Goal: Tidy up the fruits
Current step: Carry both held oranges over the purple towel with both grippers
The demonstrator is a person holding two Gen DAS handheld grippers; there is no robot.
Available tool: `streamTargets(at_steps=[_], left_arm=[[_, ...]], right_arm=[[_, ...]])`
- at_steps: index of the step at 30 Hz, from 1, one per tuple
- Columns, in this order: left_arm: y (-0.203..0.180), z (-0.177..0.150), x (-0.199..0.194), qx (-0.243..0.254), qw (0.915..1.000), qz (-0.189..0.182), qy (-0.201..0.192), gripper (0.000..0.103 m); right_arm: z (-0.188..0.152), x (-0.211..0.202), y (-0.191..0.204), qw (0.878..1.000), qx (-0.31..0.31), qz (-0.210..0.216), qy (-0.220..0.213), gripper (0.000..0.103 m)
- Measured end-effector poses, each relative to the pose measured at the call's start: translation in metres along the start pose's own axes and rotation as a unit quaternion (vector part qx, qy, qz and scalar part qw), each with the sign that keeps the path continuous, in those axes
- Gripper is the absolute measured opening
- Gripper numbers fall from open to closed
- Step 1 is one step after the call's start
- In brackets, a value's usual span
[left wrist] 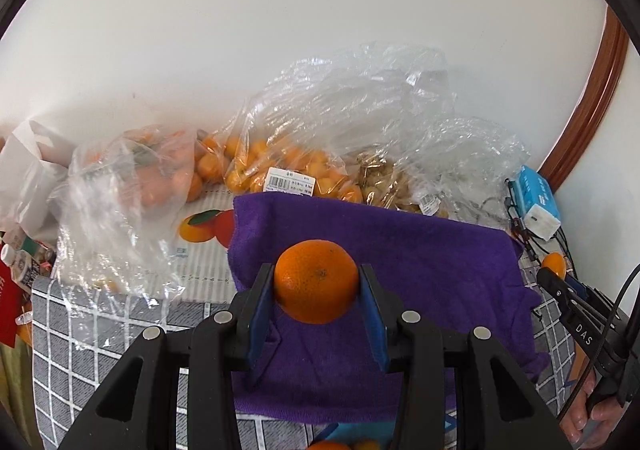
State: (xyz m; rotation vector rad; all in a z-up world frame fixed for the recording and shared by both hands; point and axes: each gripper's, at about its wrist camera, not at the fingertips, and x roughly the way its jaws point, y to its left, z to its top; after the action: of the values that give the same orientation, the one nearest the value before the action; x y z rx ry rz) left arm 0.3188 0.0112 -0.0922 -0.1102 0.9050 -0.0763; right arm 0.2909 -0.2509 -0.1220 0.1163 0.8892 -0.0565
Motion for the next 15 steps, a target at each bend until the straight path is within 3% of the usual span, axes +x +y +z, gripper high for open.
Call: streamTargets(at_steps=[15], left_arm=[[0.004, -0.018, 0.084, -0.005, 0.9976, -0.007, 0.068, 0.039]], right_arm=[[-0.015, 0.078, 0.015, 0.997, -0.027, -0.011, 0.074, 0.032]])
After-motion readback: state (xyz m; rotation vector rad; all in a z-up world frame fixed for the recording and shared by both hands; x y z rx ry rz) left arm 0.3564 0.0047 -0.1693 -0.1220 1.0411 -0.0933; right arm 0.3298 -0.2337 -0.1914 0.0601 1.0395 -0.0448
